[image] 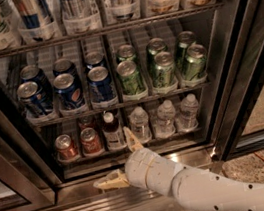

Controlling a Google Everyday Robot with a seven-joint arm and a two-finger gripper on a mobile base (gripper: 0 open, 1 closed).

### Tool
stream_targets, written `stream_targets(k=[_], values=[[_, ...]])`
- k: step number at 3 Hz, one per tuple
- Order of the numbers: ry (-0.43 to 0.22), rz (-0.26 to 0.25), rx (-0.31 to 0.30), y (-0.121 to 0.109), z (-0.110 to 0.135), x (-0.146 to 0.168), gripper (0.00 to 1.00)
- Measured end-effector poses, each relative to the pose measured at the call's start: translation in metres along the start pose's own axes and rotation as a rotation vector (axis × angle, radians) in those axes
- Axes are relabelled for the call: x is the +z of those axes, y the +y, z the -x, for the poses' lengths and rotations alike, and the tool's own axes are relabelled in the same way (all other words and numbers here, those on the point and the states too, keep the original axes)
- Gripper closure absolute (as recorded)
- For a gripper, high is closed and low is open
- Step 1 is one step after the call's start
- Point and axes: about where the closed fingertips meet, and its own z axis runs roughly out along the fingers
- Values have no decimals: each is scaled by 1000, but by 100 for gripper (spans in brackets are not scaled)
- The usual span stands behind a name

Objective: Pick coke can from bottom shelf of fridge

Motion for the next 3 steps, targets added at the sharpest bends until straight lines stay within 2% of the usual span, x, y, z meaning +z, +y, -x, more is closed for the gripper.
stream_targets(k=[1,2,3], values=[[-70,-23,-8,4,-12,18,0],[-130,11,47,18,-14,35,0],[-132,92,118,38,-11,46,0]])
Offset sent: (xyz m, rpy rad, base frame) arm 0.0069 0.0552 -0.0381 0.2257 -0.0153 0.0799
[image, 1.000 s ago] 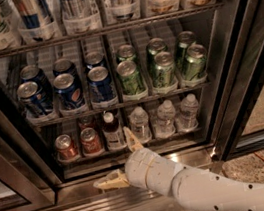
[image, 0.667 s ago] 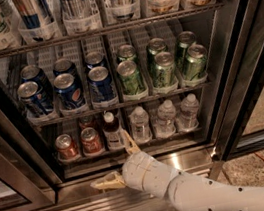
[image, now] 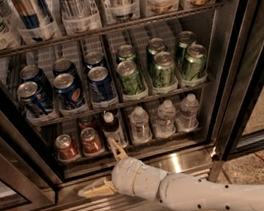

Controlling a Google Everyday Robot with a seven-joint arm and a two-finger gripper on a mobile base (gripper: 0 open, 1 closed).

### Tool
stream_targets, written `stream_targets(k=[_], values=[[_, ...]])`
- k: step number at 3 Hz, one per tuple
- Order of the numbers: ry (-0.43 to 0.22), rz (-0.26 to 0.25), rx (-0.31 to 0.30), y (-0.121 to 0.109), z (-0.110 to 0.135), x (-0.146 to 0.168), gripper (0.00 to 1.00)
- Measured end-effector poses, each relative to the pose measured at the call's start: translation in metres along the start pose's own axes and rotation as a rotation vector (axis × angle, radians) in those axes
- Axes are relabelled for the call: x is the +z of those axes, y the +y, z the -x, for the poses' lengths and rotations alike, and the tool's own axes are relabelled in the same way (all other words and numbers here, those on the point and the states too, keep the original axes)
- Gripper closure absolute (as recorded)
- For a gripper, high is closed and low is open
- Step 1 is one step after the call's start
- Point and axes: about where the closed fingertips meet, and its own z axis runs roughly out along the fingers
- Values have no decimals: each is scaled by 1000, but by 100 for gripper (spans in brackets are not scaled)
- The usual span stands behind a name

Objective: Pick coke can from bottom shelf of fridge

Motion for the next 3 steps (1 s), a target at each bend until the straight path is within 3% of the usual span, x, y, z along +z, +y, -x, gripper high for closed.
stream_targets(k=[2,3], values=[[-13,2,8,-1,-2,0,0],[-62,2,-13,14,-11,10,0]])
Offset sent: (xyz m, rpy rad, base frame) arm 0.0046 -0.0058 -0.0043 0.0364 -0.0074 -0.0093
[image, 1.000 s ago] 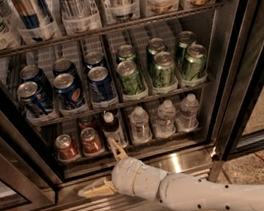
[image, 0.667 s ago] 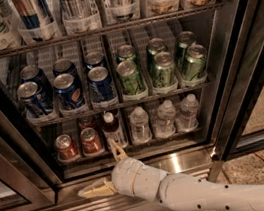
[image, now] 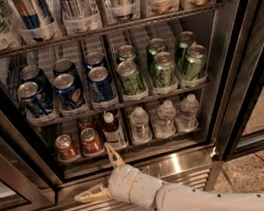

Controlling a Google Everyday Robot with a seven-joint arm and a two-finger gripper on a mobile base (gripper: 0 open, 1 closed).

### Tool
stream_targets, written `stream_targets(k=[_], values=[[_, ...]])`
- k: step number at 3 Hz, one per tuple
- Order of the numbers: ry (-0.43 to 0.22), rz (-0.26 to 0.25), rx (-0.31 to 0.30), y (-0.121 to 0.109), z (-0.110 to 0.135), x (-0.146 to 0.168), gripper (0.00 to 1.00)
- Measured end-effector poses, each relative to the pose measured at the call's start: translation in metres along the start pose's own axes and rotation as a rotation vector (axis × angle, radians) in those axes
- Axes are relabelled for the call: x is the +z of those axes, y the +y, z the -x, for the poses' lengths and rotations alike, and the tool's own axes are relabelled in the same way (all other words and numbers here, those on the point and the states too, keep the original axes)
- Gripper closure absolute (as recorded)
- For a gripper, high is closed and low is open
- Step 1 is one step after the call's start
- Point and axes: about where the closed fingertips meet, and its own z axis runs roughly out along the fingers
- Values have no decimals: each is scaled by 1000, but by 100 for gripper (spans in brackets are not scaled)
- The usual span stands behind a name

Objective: Pick coke can from bottom shelf of fridge

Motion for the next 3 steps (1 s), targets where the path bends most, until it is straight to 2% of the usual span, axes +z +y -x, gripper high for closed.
stream_targets(k=[1,2,3], values=[[-64,-23,13,20,-20,14,0],[-86,-37,41,40,-31,25,0],[-67,-38,55,55,-39,36,0]])
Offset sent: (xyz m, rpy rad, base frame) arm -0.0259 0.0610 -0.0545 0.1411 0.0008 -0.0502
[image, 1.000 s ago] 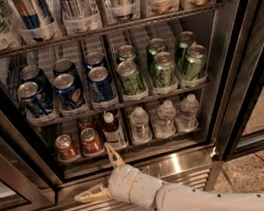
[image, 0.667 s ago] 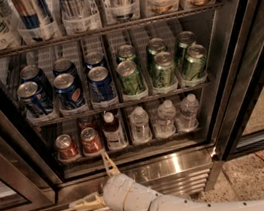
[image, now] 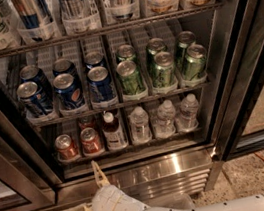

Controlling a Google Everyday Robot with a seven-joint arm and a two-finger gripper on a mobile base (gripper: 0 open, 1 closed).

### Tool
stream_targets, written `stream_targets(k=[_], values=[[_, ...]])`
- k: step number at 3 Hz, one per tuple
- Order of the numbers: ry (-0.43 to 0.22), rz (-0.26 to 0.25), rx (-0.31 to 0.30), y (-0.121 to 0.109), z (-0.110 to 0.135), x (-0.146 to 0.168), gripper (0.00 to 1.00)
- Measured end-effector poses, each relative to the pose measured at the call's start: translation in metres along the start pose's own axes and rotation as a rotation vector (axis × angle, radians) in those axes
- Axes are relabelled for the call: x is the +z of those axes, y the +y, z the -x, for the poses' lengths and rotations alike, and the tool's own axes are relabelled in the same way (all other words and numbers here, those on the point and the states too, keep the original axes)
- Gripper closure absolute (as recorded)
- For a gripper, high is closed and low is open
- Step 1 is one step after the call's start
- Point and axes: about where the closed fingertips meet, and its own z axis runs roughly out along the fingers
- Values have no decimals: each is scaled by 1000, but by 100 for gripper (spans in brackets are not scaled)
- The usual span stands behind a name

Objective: Pick coke can from bottom shelf of fridge

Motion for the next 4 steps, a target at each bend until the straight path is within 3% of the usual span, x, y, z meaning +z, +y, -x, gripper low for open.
stream_targets(k=[1,2,4], values=[[38,-5,32,5,-6,11,0],[61,-18,48,-5,-10,23,0],[6,-85,13,-35,1,38,0]])
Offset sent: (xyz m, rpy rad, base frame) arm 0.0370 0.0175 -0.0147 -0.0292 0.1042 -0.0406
